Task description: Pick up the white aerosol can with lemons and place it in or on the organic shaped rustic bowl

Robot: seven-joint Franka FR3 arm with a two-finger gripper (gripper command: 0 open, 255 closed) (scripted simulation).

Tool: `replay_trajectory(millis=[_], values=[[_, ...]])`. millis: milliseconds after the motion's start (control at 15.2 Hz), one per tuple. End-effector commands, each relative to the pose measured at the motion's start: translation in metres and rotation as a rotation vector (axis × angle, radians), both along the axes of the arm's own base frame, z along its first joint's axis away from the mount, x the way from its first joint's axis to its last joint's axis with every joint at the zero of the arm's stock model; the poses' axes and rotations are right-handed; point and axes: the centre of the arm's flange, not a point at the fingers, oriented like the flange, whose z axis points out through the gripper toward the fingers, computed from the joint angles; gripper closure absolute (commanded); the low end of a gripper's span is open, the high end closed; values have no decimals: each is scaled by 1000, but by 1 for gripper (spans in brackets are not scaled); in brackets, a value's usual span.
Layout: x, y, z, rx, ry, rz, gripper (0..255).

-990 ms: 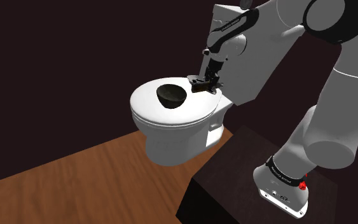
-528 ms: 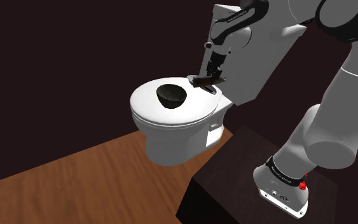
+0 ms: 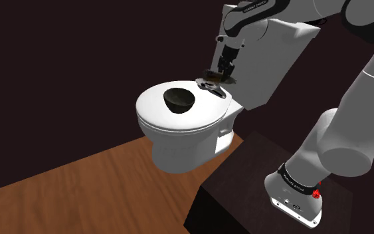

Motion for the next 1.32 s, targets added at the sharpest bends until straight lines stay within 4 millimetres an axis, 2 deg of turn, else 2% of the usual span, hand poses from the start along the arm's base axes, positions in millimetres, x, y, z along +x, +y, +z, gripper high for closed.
replay_trajectory(millis=[0, 1056, 1122, 1254], values=[[5, 12, 5, 0, 0, 0, 255], [98, 202, 12, 0, 0, 0, 255], [103, 211, 12, 0, 0, 0, 255], [103, 211, 1, 0, 0, 0, 255]])
